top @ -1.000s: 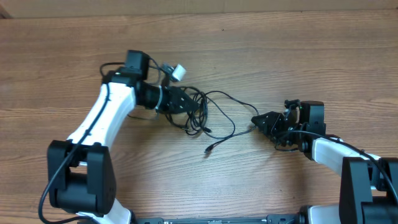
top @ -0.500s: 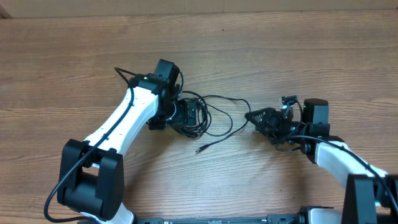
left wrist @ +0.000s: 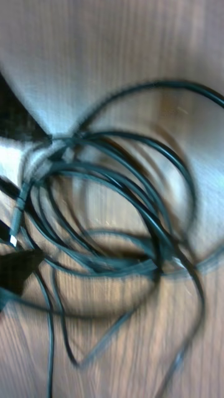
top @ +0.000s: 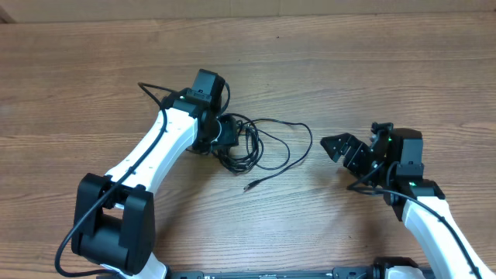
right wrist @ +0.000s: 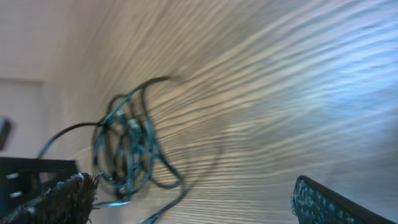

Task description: Untangle cables

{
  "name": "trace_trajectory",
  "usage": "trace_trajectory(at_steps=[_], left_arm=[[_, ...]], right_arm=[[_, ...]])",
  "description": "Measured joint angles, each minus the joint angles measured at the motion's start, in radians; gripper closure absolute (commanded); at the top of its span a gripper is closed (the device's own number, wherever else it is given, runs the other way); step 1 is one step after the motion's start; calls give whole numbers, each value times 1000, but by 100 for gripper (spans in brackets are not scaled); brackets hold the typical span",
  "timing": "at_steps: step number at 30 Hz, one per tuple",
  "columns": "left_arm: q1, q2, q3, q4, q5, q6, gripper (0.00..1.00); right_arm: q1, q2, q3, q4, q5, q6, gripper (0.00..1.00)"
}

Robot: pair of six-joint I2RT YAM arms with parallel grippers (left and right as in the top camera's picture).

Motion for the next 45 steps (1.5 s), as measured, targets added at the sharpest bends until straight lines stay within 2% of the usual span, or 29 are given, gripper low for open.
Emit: trace_trajectory(at_steps=[1,3,7,12,17,20,25,32,39,45], left_arm=[[0,0,0,23,6,1,82],[-1,0,1,70,19,-2,96],[-18,0,1,124,28,-1,95],[-28,-3,37,81,64,41,96],[-28,-76,164,-22,106,94,96],[-28,-164,245,-41,119,110,96],[-28,-323,301,-47,138,118,96],[-28,-403,303,-55,254,134,96],[-28,-452,303,-53,425,226,96],[-28,-483,303,-34,482,259,96]], right_arm=[[0,-13,0,-19,23,0,0],[0,-33,0,-46,53,0,0],[0,-41,2,-85,51,0,0],[0,-41,2,-71,-68,0,0],[19,-41,2,53,-218,0,0],[86,-41,3,131,-245,6,0],[252,-40,4,189,-124,113,0],[419,1,5,380,33,206,0],[447,9,6,486,135,286,0],[492,9,6,400,153,309,0]])
